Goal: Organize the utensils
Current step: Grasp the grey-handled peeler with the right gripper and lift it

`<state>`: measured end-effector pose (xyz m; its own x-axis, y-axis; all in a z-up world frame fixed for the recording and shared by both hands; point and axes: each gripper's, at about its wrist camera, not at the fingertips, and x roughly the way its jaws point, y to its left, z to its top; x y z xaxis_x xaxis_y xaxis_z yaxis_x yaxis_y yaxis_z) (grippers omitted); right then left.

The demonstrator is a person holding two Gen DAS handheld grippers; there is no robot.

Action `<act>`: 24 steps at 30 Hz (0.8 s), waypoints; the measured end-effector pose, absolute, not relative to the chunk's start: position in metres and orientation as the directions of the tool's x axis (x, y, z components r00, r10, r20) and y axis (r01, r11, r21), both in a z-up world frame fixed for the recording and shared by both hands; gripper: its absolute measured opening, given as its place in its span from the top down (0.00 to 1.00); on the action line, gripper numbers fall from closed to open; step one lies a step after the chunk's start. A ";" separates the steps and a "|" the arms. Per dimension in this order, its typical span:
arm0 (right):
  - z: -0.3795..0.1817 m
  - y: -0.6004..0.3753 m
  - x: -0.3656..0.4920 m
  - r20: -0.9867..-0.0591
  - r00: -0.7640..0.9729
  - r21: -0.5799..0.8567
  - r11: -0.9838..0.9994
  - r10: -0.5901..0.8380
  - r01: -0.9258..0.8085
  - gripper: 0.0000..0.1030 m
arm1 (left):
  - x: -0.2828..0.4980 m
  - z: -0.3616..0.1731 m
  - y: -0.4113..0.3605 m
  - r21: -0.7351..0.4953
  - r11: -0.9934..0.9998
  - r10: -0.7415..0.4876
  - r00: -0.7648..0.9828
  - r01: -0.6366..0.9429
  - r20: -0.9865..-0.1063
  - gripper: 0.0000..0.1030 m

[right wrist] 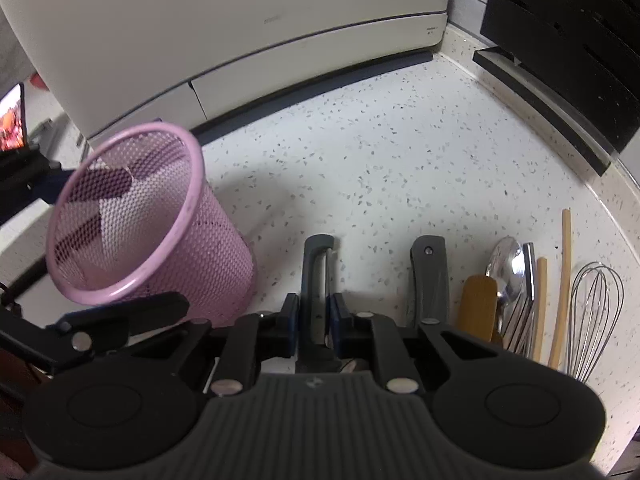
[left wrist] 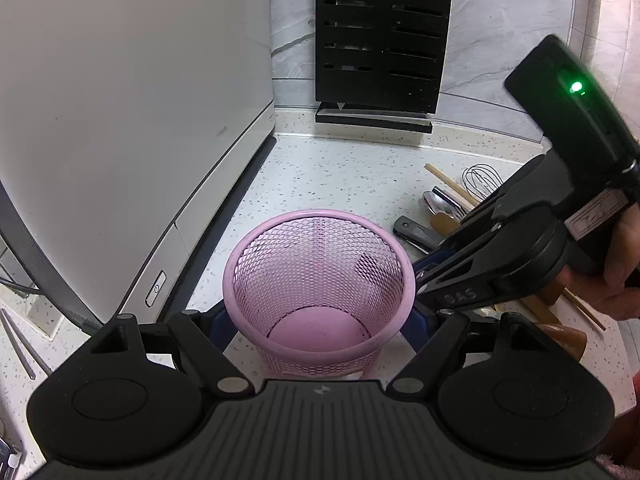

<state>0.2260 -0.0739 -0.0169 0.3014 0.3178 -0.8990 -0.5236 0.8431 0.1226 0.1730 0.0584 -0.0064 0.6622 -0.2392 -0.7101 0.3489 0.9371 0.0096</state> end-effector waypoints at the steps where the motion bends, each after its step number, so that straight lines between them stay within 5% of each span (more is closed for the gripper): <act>1: -0.015 -0.076 0.225 -0.895 0.308 0.125 0.844 0.323 -0.522 0.86 | 0.173 -0.006 0.058 0.011 0.937 -0.239 0.663 0.349 -0.709 0.10; 24: 0.056 -0.122 0.203 -0.764 0.463 0.224 0.859 0.448 -0.460 0.87 | 0.174 -0.008 0.049 0.011 0.924 -0.265 0.659 0.382 -0.704 0.10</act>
<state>0.2030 -0.1216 0.0563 0.4635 0.4482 -0.7644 -0.4605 0.8588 0.2244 0.1737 0.0490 -0.0084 0.6594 -0.2648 -0.7036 0.3823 0.9240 0.0106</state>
